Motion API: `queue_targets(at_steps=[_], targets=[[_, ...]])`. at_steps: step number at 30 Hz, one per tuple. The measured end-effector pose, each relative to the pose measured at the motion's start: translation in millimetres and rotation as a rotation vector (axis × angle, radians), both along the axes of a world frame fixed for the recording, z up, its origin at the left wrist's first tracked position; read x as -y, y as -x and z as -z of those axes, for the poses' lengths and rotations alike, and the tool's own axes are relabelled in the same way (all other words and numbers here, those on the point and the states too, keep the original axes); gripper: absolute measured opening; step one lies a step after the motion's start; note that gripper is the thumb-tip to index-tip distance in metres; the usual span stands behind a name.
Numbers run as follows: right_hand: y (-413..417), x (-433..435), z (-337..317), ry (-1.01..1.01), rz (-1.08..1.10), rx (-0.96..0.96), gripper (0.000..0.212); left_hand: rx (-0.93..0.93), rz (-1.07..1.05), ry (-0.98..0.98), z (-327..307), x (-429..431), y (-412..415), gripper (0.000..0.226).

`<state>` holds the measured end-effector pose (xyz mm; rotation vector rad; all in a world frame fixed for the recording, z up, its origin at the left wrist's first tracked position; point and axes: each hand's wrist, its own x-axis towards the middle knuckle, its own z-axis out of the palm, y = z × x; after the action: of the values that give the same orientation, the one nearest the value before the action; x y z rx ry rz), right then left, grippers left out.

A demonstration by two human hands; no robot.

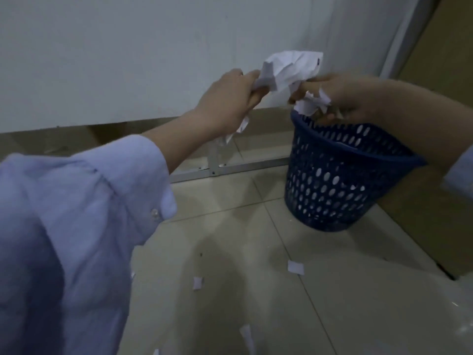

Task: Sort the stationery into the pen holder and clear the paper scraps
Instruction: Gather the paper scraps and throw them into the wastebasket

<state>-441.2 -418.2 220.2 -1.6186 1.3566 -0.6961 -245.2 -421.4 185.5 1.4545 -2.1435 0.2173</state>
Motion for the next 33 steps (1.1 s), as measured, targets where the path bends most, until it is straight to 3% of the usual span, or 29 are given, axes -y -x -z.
queue_targets(at_steps=[3, 6, 10, 14, 17, 20, 23, 28, 30, 33], targets=[[34, 16, 0, -0.068, 0.082, -0.012, 0.013, -0.045, 0.037, -0.017, -7, 28, 39, 0.041], [67, 27, 17, -0.129, 0.199, -0.025, 0.038, -0.163, 0.073, -0.041, -5, 48, 83, 0.039], [94, 27, 37, -0.212, 0.4, 0.01, 0.015, -0.482, 0.082, -0.115, 3, 62, 138, 0.035], [128, 26, 49, -0.166, 0.452, -0.052, 0.024, -0.602, 0.056, -0.209, 23, 73, 191, 0.028], [134, 24, 53, -0.113, 0.394, -0.017, 0.017, -0.591, 0.023, -0.228, 38, 77, 199, 0.034], [139, 27, 57, -0.053, 0.446, 0.063, 0.027, -0.556, 0.016, -0.271, 47, 80, 207, 0.035], [138, 27, 57, -0.051, 0.498, -0.021, 0.029, -0.503, 0.033, -0.391, 45, 81, 208, 0.033], [135, 31, 59, 0.002, 0.483, -0.107, 0.049, -0.225, 0.051, -0.488, 37, 81, 204, 0.045], [135, 31, 62, 0.043, 0.486, -0.125, 0.04, -0.192, 0.052, -0.512, 35, 81, 203, 0.035], [135, 27, 64, 0.104, 0.493, -0.127, 0.031, -0.222, 0.037, -0.49, 34, 81, 202, 0.037]])
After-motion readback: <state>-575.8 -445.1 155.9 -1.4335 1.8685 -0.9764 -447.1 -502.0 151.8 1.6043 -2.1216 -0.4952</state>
